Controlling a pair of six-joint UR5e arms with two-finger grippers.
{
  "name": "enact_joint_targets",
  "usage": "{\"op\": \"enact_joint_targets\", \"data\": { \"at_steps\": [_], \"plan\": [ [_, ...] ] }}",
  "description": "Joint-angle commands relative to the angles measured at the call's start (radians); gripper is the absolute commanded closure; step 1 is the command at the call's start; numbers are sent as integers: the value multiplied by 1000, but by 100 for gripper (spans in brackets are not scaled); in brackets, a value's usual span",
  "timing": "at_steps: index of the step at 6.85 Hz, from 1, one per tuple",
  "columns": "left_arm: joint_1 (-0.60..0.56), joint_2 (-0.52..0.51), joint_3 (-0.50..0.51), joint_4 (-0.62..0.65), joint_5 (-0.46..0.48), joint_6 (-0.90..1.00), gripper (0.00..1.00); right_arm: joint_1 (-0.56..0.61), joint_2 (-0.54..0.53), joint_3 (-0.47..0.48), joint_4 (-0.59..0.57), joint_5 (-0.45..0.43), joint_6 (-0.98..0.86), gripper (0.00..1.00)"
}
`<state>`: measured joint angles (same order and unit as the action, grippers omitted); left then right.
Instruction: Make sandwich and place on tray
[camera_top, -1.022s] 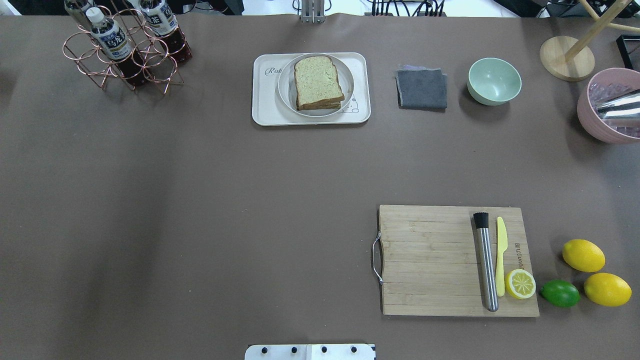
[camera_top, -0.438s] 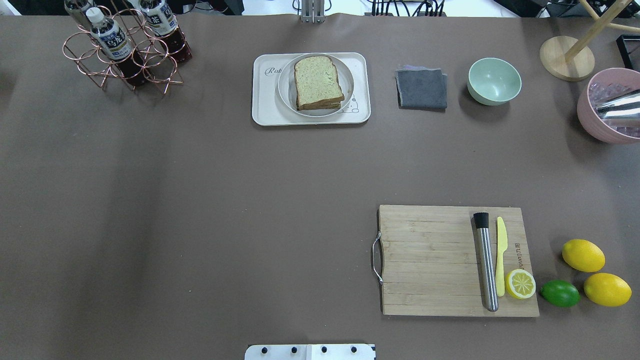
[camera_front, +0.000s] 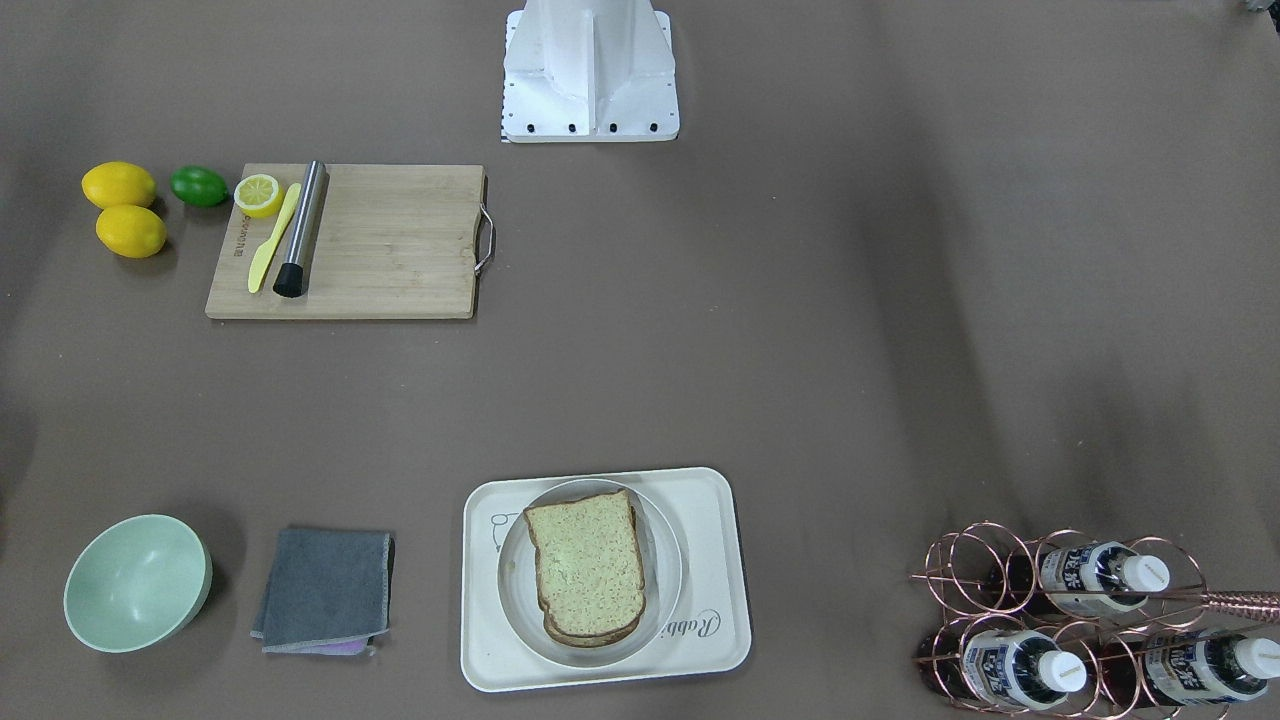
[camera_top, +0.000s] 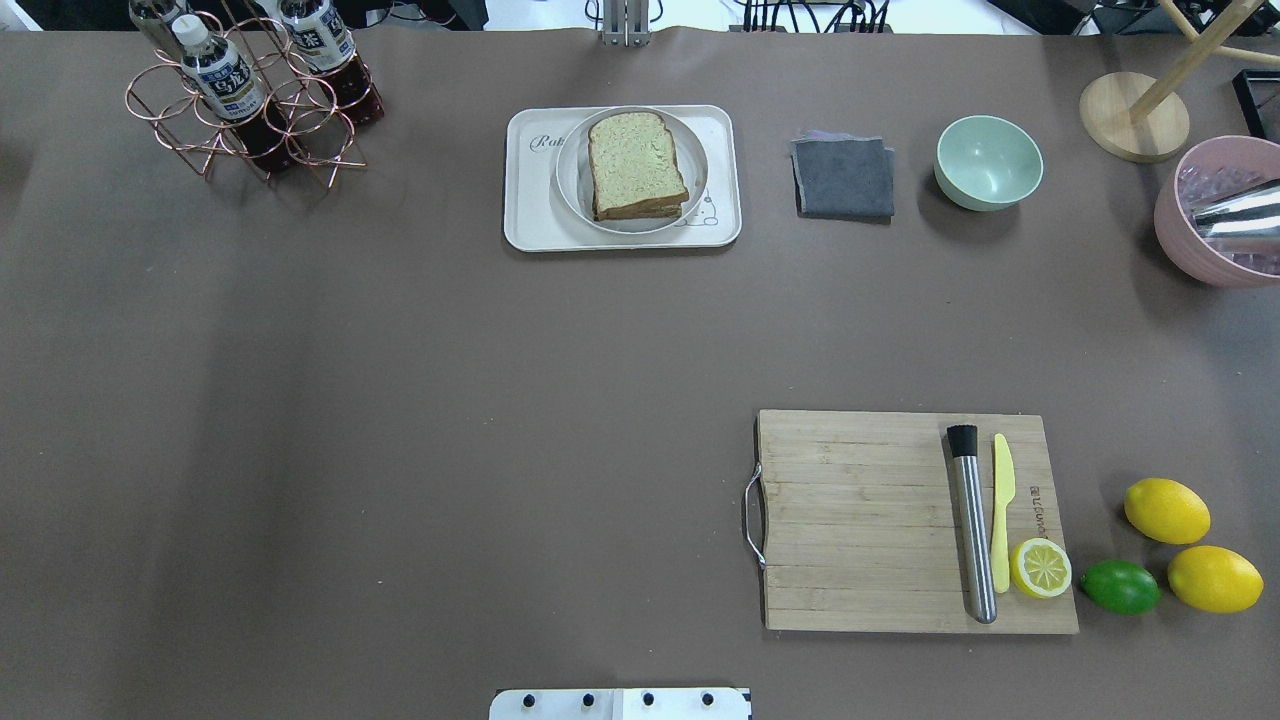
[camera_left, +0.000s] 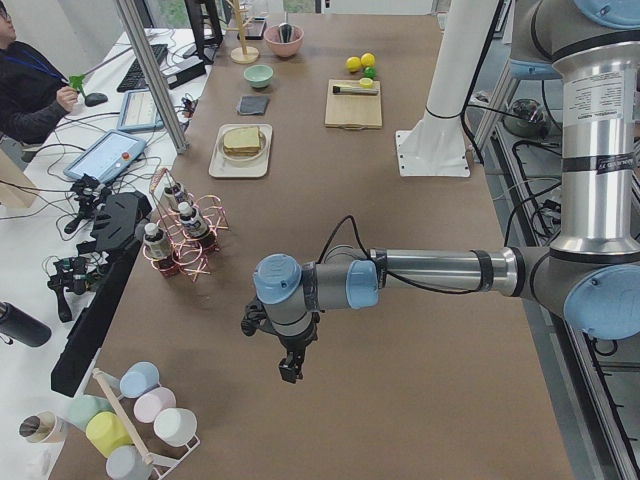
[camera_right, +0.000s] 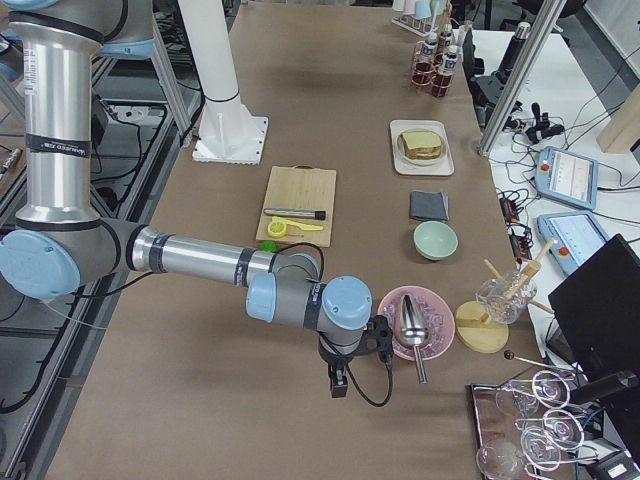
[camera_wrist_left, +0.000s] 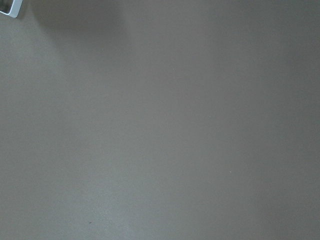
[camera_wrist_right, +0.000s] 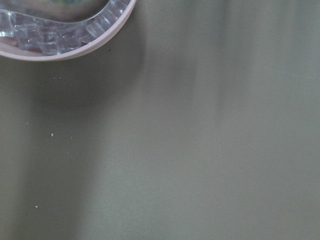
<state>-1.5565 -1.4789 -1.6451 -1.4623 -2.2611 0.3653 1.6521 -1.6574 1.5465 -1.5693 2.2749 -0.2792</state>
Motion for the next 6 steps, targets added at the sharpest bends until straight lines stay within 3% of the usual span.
{"op": "enact_joint_targets", "data": {
  "at_steps": [1,6],
  "plan": [
    [3,-20,8,-1,9,-2,2,0,-1,1,0,0,2,0],
    [1,-46,57,-4,8,-14,2,0,-1,6,-2,15,5,0]
  ]
}}
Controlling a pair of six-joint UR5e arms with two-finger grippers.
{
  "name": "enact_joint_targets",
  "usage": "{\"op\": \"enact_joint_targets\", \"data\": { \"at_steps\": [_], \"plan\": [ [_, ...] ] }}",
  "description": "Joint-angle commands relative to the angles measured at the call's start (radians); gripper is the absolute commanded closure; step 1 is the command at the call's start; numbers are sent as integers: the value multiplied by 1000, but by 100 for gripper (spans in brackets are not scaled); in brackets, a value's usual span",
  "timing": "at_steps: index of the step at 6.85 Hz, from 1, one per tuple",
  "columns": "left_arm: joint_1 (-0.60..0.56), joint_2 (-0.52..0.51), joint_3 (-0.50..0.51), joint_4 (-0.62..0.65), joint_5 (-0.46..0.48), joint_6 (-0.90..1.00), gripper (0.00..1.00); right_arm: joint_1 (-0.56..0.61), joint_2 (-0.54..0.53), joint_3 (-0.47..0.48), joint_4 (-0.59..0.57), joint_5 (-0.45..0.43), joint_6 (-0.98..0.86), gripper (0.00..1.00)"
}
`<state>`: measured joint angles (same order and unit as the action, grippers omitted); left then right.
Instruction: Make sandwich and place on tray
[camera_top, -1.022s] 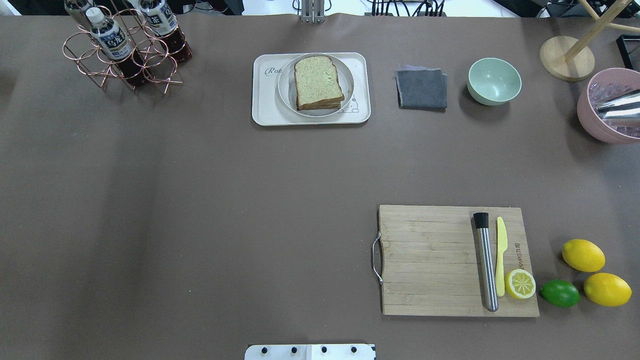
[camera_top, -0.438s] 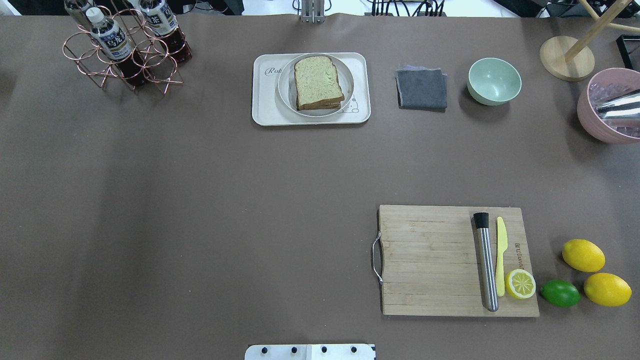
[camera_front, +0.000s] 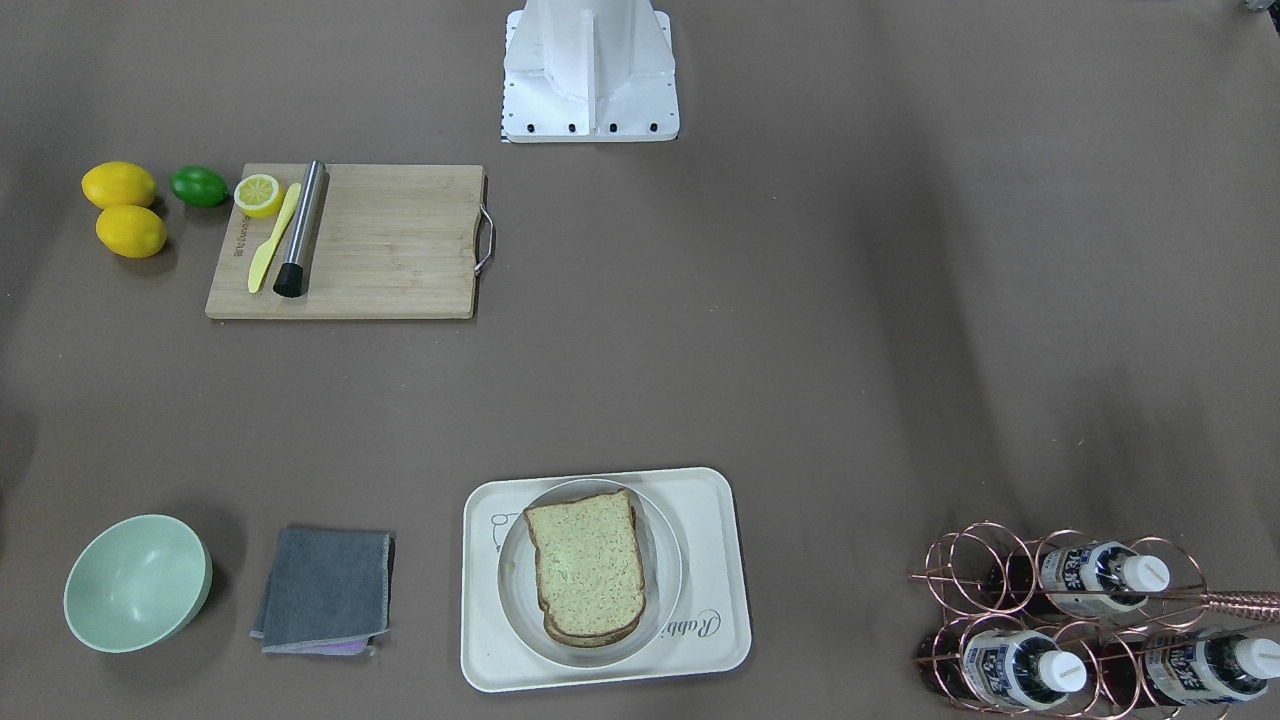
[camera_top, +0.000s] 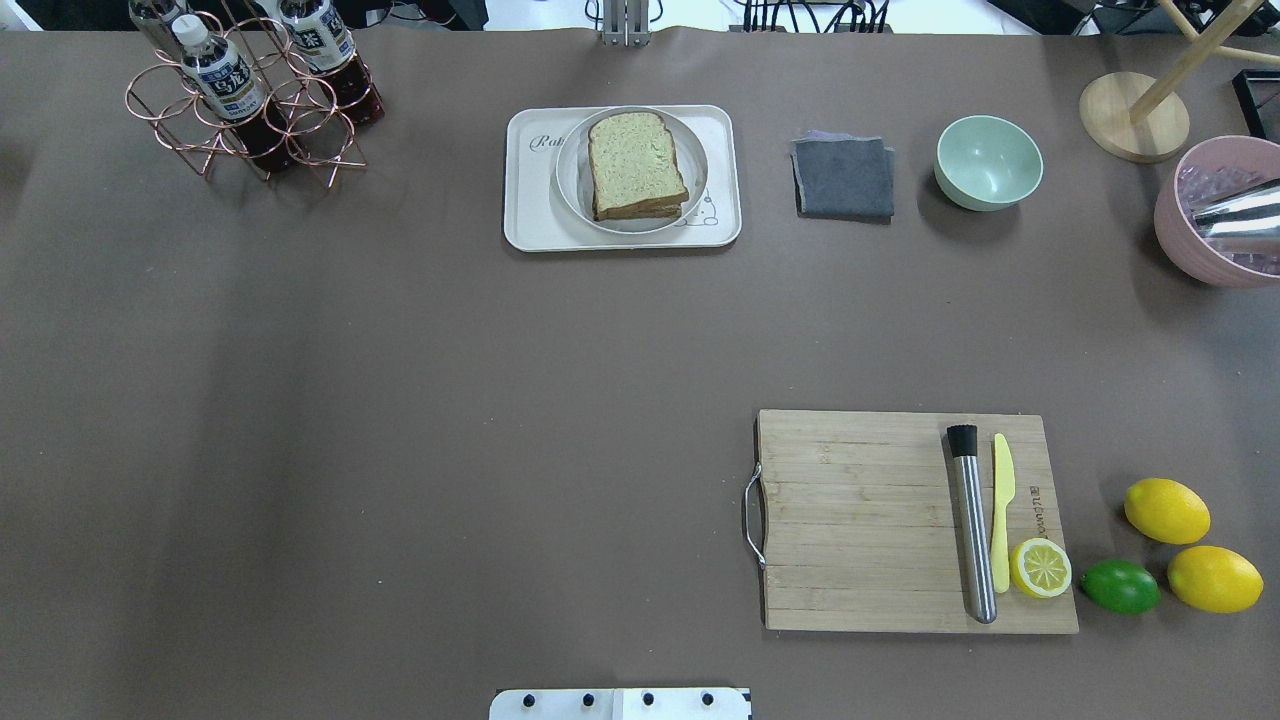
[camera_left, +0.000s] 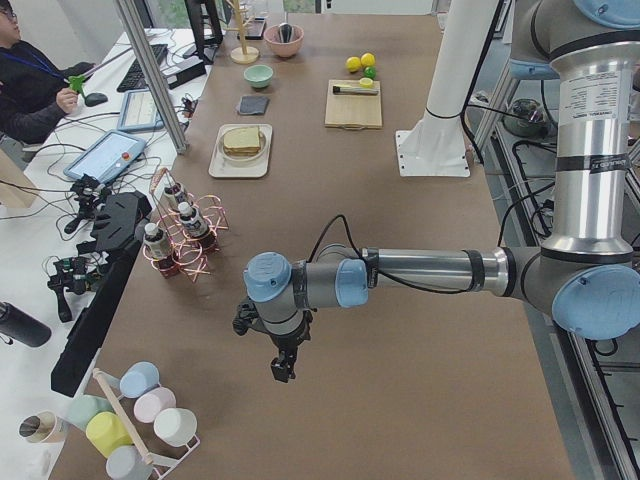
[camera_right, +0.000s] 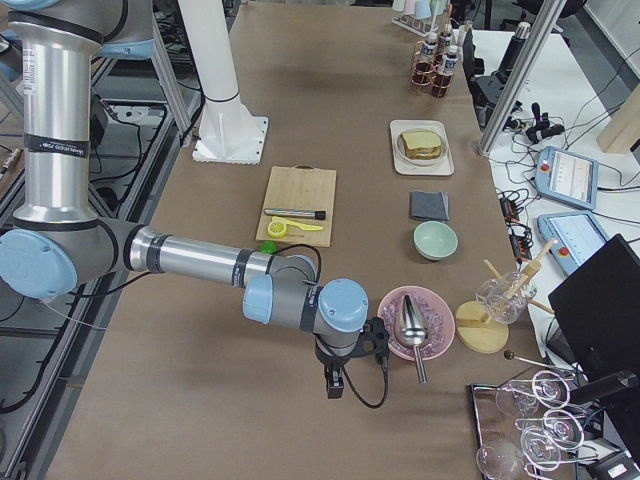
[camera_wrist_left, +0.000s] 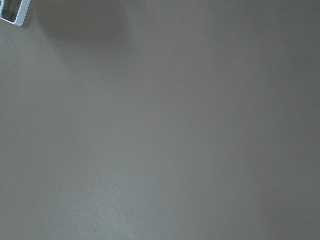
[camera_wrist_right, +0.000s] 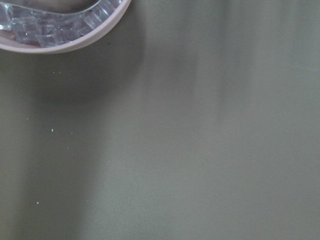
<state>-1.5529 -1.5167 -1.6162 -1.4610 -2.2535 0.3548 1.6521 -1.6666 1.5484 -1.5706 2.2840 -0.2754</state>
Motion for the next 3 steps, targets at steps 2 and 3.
{"op": "enact_joint_targets", "data": {
  "at_steps": [2,3],
  "plan": [
    [-7,-17,39,-4,0,-7,2,0,15,16,0,3,-1,0],
    [-7,-17,32,-13,-1,-5,2,0,10,15,0,-3,-5,0]
  ]
}}
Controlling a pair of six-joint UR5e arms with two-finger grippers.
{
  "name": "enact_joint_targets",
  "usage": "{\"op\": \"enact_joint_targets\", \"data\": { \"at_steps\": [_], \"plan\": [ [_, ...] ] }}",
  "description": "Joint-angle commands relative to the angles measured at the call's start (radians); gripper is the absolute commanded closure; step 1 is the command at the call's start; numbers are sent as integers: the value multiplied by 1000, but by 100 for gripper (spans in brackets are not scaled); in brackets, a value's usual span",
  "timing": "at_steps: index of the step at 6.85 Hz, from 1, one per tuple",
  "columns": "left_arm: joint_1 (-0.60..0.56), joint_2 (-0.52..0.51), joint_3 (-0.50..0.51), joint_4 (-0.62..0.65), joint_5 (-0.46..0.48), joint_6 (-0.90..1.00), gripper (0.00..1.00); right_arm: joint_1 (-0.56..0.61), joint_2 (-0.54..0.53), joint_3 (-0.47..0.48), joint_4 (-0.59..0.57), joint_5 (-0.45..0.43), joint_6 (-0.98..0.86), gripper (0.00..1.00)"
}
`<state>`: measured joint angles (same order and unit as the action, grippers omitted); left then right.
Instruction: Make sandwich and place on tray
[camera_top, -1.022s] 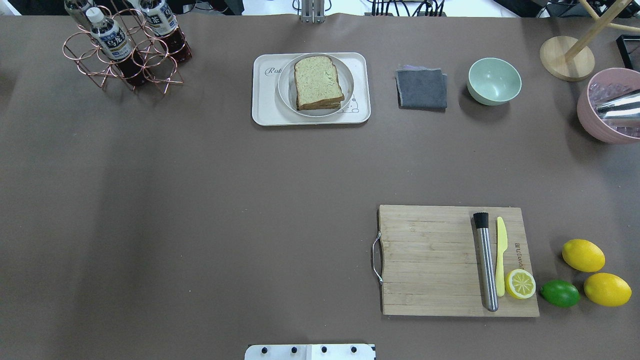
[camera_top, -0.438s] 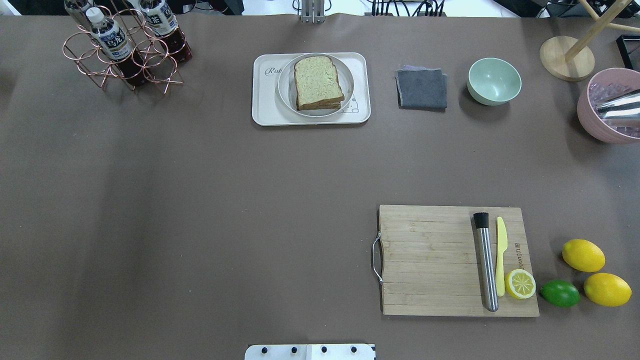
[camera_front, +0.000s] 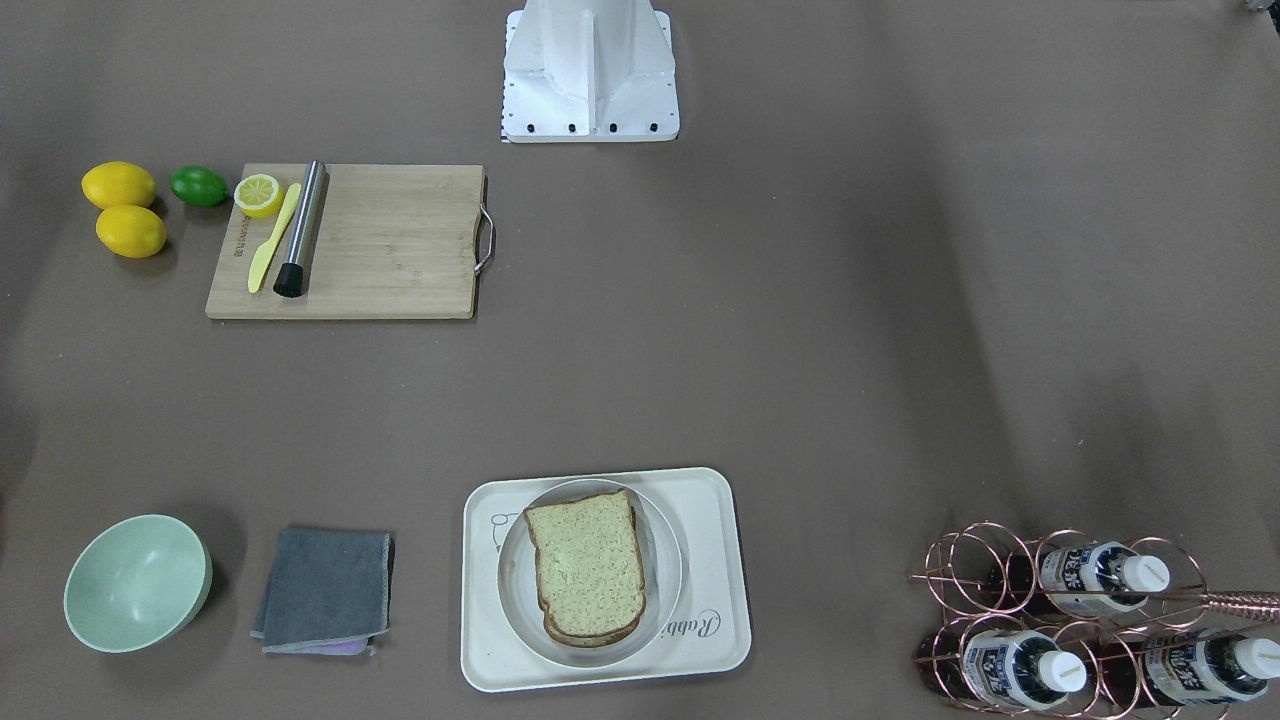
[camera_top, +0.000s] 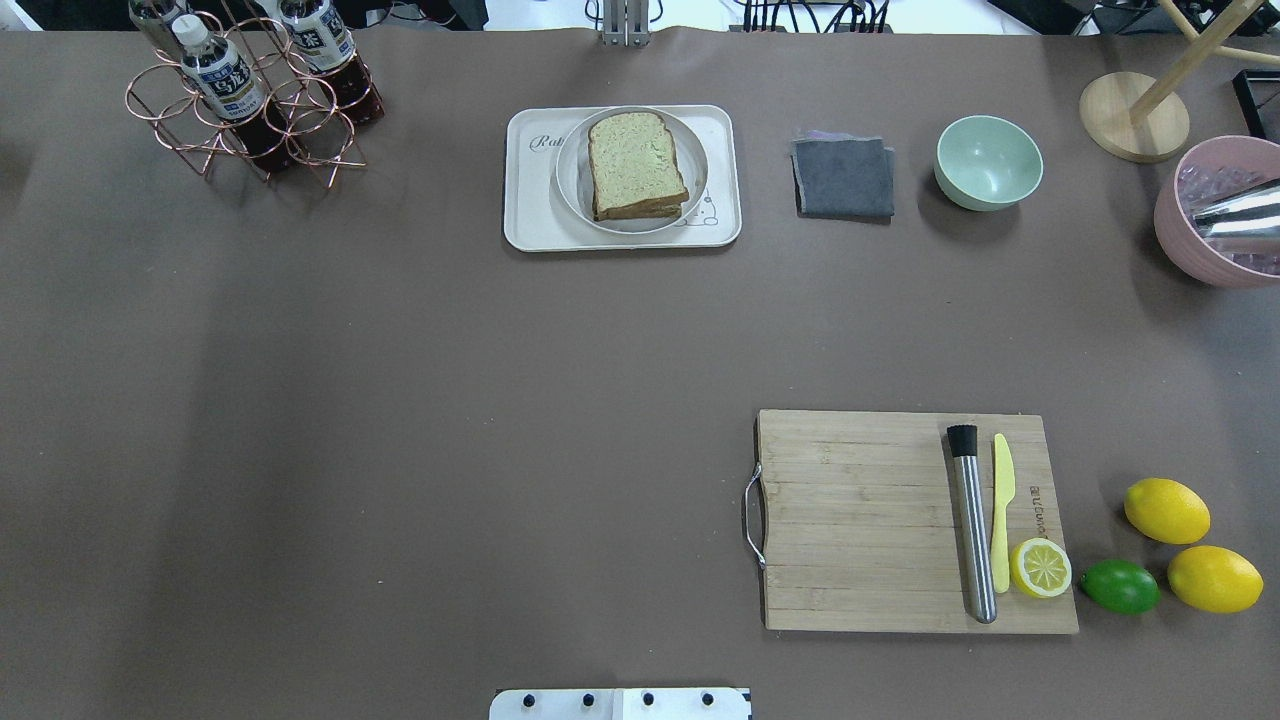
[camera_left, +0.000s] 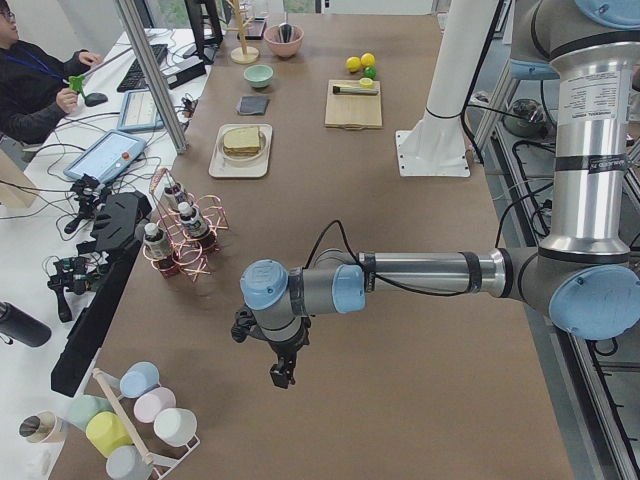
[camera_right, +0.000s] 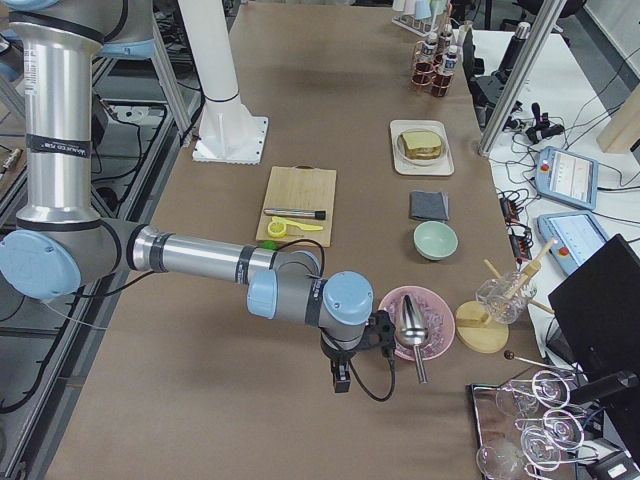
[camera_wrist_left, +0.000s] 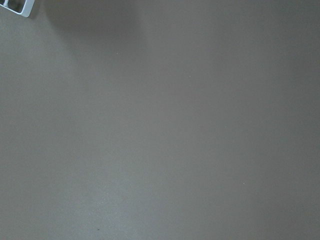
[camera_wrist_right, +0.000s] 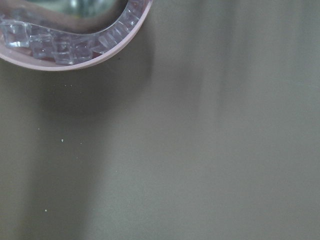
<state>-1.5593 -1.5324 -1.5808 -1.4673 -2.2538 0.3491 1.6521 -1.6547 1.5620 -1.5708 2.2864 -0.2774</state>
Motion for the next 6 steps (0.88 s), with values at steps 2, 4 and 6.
{"op": "enact_joint_targets", "data": {
  "at_steps": [2,4,6],
  "plan": [
    [1,2,2,-34,-4,-1,2,0,-17,-3,0,-11,-5,0],
    [1,9,8,-33,0,1,2,0,-20,0,2,-11,0,0],
    [1,15,15,-33,2,2,2,0,-22,-8,2,-11,-2,0]
  ]
}}
